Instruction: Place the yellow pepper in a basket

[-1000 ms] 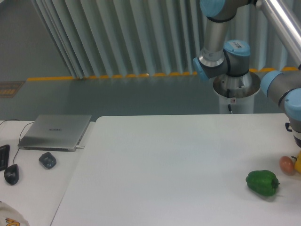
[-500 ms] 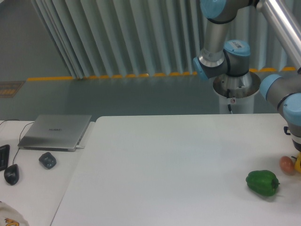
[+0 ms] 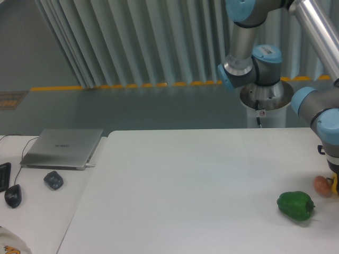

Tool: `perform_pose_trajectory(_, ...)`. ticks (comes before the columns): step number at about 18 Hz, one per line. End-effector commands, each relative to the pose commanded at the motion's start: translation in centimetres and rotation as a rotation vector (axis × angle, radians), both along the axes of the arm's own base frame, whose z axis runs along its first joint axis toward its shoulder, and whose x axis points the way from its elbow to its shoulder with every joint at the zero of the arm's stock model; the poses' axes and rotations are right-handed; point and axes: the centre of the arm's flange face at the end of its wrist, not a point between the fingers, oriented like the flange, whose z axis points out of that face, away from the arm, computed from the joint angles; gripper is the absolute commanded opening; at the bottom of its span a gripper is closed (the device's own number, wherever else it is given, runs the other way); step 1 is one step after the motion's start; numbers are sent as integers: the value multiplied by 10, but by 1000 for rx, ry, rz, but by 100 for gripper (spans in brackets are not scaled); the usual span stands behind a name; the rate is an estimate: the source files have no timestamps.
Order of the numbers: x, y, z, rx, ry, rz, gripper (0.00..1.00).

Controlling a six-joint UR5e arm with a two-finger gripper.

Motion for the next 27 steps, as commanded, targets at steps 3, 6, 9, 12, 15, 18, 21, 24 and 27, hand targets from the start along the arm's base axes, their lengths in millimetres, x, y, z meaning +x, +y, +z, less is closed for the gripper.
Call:
perform_pose_trajectory(3, -11, 3, 50, 91, 54, 8, 30)
perform_pose_trajectory(6, -20, -6, 74, 165, 65, 33, 30)
perform_pose_trajectory(9, -36, -22, 104, 241, 88, 72, 32)
perform_pose_trajectory(12, -55, -43, 113, 327, 72, 145, 33)
perform_pose_trajectory(15, -75, -71, 117, 395, 52, 198, 33)
perform_pose_trajectory(18, -97, -92, 112, 471, 39, 241, 34)
perform_pose_trajectory(21, -114, -100, 102, 494, 76, 274, 34)
perform_pose_trajectory(24, -126, -105, 92, 517, 91, 302, 41)
perform_pose_trajectory(27, -132, -105, 87, 527, 106, 309, 50)
